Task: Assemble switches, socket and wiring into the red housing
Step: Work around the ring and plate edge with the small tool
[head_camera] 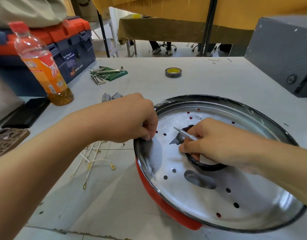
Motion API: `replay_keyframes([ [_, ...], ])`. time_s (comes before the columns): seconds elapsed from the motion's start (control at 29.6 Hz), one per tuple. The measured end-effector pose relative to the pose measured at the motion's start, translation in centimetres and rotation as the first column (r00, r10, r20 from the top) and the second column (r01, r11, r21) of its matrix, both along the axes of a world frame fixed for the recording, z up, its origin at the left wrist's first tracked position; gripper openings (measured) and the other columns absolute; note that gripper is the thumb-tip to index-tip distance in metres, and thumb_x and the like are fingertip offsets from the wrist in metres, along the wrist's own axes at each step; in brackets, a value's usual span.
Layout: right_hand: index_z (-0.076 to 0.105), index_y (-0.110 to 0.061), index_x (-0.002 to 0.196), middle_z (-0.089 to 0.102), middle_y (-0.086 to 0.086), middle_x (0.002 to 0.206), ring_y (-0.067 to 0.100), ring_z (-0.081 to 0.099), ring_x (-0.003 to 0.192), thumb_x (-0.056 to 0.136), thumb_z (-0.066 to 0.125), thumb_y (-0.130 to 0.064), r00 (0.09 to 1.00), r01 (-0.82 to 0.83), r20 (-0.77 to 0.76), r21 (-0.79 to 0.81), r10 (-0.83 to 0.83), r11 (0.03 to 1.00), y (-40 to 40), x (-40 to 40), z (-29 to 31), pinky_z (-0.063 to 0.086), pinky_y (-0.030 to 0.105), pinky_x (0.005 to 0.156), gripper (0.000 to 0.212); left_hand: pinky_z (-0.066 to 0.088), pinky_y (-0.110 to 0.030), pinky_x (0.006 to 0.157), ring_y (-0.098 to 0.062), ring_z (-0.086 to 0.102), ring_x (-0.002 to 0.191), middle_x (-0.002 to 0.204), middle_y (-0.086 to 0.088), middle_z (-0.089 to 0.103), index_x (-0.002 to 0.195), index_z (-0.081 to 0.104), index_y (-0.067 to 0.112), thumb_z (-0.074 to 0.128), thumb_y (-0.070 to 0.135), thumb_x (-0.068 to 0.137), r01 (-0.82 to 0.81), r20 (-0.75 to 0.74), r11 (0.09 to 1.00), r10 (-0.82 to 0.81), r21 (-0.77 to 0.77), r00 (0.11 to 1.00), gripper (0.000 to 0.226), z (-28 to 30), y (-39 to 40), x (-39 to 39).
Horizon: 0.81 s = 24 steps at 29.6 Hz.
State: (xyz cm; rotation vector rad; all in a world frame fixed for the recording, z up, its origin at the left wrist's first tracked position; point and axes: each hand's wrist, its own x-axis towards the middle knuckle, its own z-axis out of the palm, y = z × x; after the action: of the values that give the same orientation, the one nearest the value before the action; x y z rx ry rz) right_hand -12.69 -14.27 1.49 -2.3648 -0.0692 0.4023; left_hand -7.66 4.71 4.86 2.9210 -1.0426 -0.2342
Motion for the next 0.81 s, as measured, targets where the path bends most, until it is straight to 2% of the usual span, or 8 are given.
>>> replay_keyframes([
  [0.24, 0.055, -0.014, 0.051, 0.042, -0.005, 0.042, 0.006, 0.033, 0.034, 0.082, 0.067, -0.03, 1.0, 0.003, 0.014, 0.001, -0.003, 1.0, 0.0, -0.1, 0.0, 0.025, 0.013, 0.036, 0.037, 0.037, -0.009, 0.064, 0.004, 0.048, 0.081, 0.085, 0.014, 0.061, 0.086, 0.071, 0.029, 0.066, 0.025, 0.084, 0.004, 0.0, 0.997, -0.004, 0.071, 1.0, 0.007, 0.4, -0.5, 0.0],
  [0.47, 0.054, -0.015, 0.052, 0.044, -0.003, 0.045, 0.008, 0.035, 0.036, 0.082, 0.067, -0.029, 1.0, 0.014, 0.012, 0.006, -0.014, 1.0, 0.0, -0.1, 0.0, 0.027, 0.015, 0.037, 0.036, 0.049, -0.025, 0.072, -0.003, 0.053, 0.082, 0.084, 0.014, 0.062, 0.085, 0.072, 0.029, 0.067, 0.023, 0.083, 0.024, -0.029, 0.993, -0.021, 0.115, 0.999, 0.007, 0.6, -1.0, 0.0],
  [0.81, 0.052, -0.014, 0.05, 0.038, -0.008, 0.037, 0.005, 0.032, 0.03, 0.083, 0.067, -0.028, 1.0, 0.004, 0.03, -0.004, -0.004, 1.0, -0.1, -0.1, 0.0, 0.024, 0.011, 0.032, 0.038, 0.051, -0.031, 0.069, 0.0, 0.055, 0.074, 0.073, 0.015, 0.061, 0.076, 0.068, 0.029, 0.072, 0.03, 0.078, 0.063, -0.031, 0.997, -0.062, 0.042, 0.998, 0.005, 0.3, -0.9, 0.3],
])
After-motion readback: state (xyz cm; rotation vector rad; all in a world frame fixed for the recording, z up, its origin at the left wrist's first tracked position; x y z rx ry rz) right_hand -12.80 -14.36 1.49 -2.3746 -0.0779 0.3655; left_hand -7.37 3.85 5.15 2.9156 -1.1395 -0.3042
